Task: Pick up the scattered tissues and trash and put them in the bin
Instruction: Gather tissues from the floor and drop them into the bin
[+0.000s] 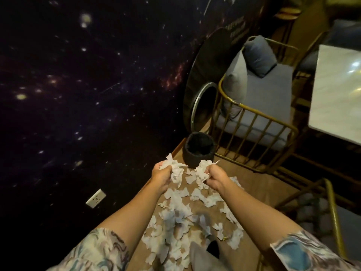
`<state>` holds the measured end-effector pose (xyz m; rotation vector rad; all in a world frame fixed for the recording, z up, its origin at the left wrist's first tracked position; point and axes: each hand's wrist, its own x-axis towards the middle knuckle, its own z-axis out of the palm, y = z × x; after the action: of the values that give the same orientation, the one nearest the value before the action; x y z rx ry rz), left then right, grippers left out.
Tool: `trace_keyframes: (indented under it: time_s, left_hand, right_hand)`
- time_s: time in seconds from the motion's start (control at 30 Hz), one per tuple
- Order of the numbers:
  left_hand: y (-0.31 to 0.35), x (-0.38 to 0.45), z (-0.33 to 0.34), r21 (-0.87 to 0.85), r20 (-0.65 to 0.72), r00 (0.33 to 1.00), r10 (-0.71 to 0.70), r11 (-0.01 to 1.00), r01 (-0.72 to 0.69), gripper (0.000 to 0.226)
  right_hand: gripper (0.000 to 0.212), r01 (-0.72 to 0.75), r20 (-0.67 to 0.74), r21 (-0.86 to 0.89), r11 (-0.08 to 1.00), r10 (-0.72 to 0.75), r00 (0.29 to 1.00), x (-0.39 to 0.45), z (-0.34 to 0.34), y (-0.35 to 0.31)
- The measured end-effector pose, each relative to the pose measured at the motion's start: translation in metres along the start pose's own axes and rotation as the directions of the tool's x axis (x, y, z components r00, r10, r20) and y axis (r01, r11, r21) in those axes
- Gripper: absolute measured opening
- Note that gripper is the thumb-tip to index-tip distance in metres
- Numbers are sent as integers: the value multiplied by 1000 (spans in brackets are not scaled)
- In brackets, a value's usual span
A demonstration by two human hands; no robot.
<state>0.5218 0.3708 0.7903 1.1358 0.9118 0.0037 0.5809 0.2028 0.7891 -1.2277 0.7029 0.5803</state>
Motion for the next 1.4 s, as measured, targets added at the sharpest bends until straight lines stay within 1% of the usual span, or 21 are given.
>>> trace_keyframes:
  time_s: [0.07, 0.13, 0.23, 0.37, 0.47, 0.53, 0.67, 0.73, 0.8, 0.83, 0.87, 0.9, 0.97, 1.0, 1.03, 1.1, 1.13, 1.17, 1.23, 1.3, 1.4]
  left_hand:
    - [5, 27, 24, 0, 4, 1000, -6, 1000, 6, 33]
    - [8, 61, 50, 25, -4, 1000, -7, 1000, 7, 36]
    - [10, 123, 88, 71, -39, 999, -19, 997, 22, 36]
    - [6, 206, 141, 105, -49, 998, -48, 993, 53, 32]
    - [-6, 269, 176, 129, -71, 994, -85, 987, 94, 36]
    - [-17, 315, 199, 141, -99, 991, -93, 984, 106, 39]
    - [-39, 391, 241, 123, -124, 988, -96, 986, 111, 46]
    - [-58, 421, 251, 121, -130, 986, -109, 985, 125, 51]
    - [-79, 445, 256, 133, -130, 984, -119, 982, 137, 56]
    - [-89, 456, 258, 133, -126, 984, -124, 981, 140, 58]
    - [-97, 466, 258, 113, -124, 984, -130, 983, 144, 60]
    - [-105, 474, 259, 86, -107, 983, -146, 984, 155, 60]
    - [-116, 489, 259, 31, -54, 982, -180, 983, 182, 61]
    - [-119, 495, 260, 6, -21, 980, -199, 980, 200, 61]
    - [-122, 500, 259, 6, 3, 977, -212, 977, 212, 59]
    - [-126, 508, 258, -18, 29, 981, -192, 981, 192, 52]
    - [-127, 509, 257, -66, 45, 983, -180, 981, 183, 52]
    - [-127, 509, 256, -121, 59, 983, -175, 976, 181, 55]
    - [-125, 506, 251, -205, 74, 985, -157, 964, 170, 58]
    - [-123, 499, 246, -254, 82, 986, -147, 953, 164, 60]
    - [-124, 482, 241, -228, 79, 984, -157, 958, 171, 56]
  right_hand:
    - [42, -35, -15, -19, 999, 35, 999, 33, -3, -16]
    - [50, -68, -13, -46, 997, 67, 998, 73, -5, -31]
    - [48, -124, 4, -59, 991, 124, 992, 137, -8, -56]
    - [42, -140, 17, -72, 988, 141, 990, 225, -8, -91]
    - [47, -146, 16, -46, 988, 146, 989, 293, -6, -110]
    - [48, -139, -30, -45, 989, 138, 990, 335, 0, -120]
    - [39, -125, -109, -94, 988, 115, 987, 425, 9, -117]
    - [42, -118, -137, -206, 971, 90, 986, 471, 9, -103]
    - [50, -82, -210, -315, 945, 15, 978, 508, 7, -90]
    - [55, -59, -230, -331, 942, -20, 973, 521, 7, -82]
    - [57, -26, -242, -248, 968, -36, 970, 535, 6, -78]
    - [56, -27, -210, -233, 972, -23, 977, 553, 4, -74]
    - [49, -112, -133, -88, 990, 99, 986, 577, 4, -66]
    - [47, -133, -64, -112, 985, 126, 990, 585, 6, -63]
    - [48, -168, -36, -97, 981, 165, 986, 594, 5, -60]
    - [53, -131, 34, -36, 991, 132, 991, 598, 4, -56]
    - [51, -99, 47, -18, 995, 100, 994, 595, 5, -58]
    - [48, -72, 38, 45, 996, 70, 997, 591, 4, -59]
    - [45, -64, 40, 167, 984, 58, 998, 585, 0, -60]
    - [46, -85, 48, 234, 968, 76, 996, 575, -5, -57]
    - [45, -94, 58, 268, 959, 82, 995, 557, -9, -51]
